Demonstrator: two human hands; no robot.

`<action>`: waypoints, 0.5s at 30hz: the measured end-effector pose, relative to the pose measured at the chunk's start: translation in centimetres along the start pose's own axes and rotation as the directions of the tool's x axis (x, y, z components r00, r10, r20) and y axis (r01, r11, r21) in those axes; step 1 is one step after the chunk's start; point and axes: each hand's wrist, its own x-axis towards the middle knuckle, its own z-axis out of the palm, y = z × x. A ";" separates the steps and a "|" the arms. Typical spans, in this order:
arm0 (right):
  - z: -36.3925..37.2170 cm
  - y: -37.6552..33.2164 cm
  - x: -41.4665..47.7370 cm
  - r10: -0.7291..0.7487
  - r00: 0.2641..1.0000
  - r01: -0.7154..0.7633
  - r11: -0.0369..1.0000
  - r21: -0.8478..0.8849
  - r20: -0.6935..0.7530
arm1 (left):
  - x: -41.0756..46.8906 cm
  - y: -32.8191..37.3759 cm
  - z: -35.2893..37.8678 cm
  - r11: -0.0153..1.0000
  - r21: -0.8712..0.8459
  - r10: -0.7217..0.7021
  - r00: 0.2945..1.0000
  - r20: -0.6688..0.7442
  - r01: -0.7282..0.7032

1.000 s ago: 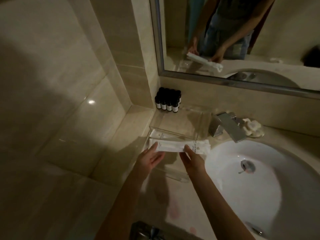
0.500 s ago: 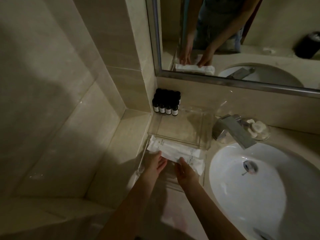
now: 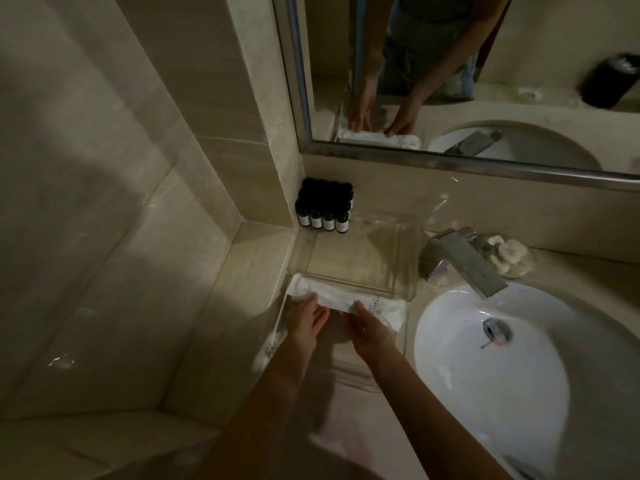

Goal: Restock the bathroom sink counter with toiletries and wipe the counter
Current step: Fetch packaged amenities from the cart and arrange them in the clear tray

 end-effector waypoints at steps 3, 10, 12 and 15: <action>0.0 -0.2 0.6 0.052 0.999 -0.052 0.997 -0.064 0.002 | 0.4 0.2 0.0 1.000 0.003 -0.017 0.999 -0.030 0.018; -1.0 -1.2 2.2 -0.077 0.994 0.042 0.923 -0.383 -0.075 | 1.8 0.1 0.7 1.000 0.013 -0.018 0.999 -0.043 0.019; -1.2 -1.2 2.4 -0.096 0.993 0.062 0.913 -0.404 -0.066 | 2.1 -0.1 0.7 1.000 -0.008 -0.029 0.999 -0.036 0.029; -1.3 -1.4 2.6 -0.080 0.995 0.053 0.914 -0.403 -0.051 | 2.1 0.0 0.5 0.998 -0.040 -0.044 0.999 -0.017 0.043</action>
